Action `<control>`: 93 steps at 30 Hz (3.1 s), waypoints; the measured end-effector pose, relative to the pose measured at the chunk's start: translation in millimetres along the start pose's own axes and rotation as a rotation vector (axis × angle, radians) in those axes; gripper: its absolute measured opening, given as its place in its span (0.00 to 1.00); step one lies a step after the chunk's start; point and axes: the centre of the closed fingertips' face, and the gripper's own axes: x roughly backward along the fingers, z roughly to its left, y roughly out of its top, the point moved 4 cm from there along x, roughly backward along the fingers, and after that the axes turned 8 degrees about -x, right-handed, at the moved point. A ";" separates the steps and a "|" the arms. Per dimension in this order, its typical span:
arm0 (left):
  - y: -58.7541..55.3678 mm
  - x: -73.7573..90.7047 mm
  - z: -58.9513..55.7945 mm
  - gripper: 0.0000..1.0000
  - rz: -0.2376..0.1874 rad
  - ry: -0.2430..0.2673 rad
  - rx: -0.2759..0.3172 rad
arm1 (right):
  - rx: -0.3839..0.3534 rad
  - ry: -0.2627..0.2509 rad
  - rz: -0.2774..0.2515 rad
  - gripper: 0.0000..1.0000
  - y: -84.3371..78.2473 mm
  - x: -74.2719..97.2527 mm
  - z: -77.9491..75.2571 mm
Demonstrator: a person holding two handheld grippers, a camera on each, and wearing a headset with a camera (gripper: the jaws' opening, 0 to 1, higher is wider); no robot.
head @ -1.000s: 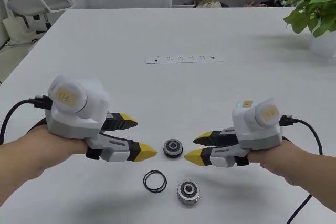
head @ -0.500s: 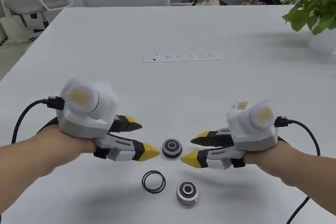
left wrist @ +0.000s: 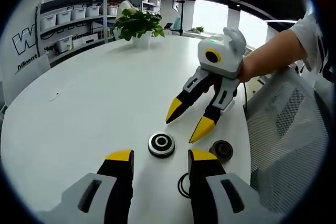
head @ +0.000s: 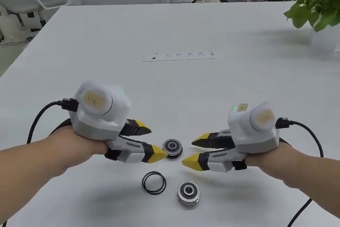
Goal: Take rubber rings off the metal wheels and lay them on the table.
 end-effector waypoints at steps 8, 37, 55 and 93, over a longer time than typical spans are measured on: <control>2.2 -12.5 -2.6 0.35 0.011 -0.020 -0.009 | -0.001 0.002 0.004 0.34 -2.9 -0.6 0.4; 1.6 -35.8 -3.2 0.12 0.070 -0.028 -0.055 | 0.013 0.004 0.010 0.33 -6.6 -1.3 0.2; 1.0 -37.5 -3.7 0.08 0.058 0.016 -0.079 | 0.016 0.003 -0.013 0.32 6.1 -11.3 4.1; 0.3 -37.3 -3.4 0.08 0.048 0.037 -0.055 | -0.057 -0.009 -0.032 0.13 4.5 -17.5 3.2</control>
